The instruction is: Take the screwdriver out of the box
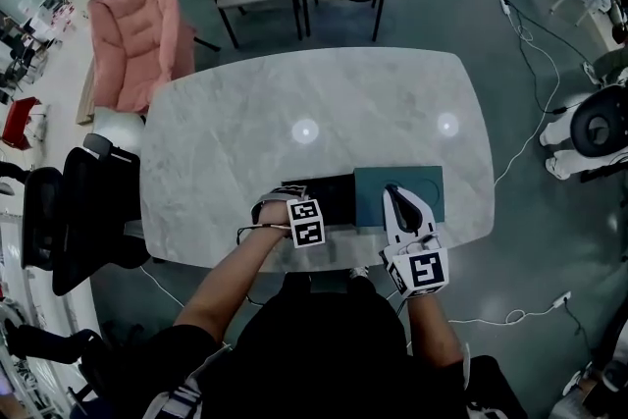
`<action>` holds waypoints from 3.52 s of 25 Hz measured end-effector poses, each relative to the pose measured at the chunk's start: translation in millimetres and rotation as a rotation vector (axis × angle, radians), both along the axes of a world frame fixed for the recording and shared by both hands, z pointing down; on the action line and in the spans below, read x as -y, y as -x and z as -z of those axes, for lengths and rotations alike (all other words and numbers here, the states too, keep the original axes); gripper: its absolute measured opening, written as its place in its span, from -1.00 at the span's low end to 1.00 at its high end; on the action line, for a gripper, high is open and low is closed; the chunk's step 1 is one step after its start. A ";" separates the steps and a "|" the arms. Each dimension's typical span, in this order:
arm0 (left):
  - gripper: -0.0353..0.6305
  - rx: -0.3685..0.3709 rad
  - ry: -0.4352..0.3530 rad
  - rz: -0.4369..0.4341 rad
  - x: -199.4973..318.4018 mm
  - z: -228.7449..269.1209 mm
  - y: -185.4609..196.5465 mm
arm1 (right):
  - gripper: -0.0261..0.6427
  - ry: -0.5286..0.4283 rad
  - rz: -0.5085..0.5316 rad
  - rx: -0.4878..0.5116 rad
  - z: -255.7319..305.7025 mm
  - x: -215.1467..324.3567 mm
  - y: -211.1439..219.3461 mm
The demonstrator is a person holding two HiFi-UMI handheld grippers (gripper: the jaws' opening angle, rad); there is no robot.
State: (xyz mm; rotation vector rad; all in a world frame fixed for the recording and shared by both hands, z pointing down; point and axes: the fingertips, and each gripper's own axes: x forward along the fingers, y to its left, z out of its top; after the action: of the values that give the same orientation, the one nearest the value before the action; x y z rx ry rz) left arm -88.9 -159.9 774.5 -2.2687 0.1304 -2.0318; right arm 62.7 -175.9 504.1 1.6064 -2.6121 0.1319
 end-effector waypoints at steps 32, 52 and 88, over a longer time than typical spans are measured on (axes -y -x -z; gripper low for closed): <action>-0.63 -0.358 -0.291 0.288 -4.0 105.6 25.5 | -0.85 -0.029 0.111 -0.003 10.1 3.3 50.0; -0.64 -1.309 -0.483 0.695 16.1 298.2 43.2 | -0.85 -0.065 0.133 0.003 29.3 7.7 63.8; -0.64 -1.374 -0.746 0.728 10.6 365.7 64.0 | -0.85 -0.161 0.099 0.001 87.2 4.7 76.8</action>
State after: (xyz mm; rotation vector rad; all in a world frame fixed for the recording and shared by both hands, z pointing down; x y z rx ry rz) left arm -152.9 -170.6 408.7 -2.6354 1.5759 0.0485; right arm -14.2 -180.6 416.9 1.5178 -2.7596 -0.0857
